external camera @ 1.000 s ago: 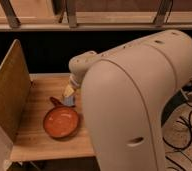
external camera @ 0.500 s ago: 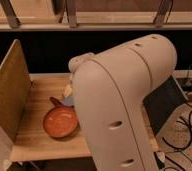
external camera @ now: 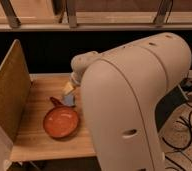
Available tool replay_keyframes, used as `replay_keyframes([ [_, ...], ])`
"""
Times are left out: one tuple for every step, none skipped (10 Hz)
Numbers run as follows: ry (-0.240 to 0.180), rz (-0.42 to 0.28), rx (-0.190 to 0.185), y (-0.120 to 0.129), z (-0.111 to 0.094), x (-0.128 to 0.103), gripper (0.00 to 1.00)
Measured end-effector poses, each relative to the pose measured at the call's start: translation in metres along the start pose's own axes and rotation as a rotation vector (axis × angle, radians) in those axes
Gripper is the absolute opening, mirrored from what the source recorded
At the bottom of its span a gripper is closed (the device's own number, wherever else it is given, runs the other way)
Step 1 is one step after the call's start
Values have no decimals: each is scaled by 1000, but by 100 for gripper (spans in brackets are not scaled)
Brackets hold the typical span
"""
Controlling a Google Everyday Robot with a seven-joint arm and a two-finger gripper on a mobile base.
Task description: Wipe the white sponge on the table
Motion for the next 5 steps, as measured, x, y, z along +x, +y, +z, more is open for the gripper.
replay_keyframes([
  [-13, 8, -42, 12, 10, -2, 76],
  [-15, 18, -82, 22, 23, -1, 76],
  [-10, 36, -115, 26, 37, 3, 76],
  [-2, 55, -138, 26, 49, 6, 76],
  [4, 69, -150, 26, 59, 7, 76],
])
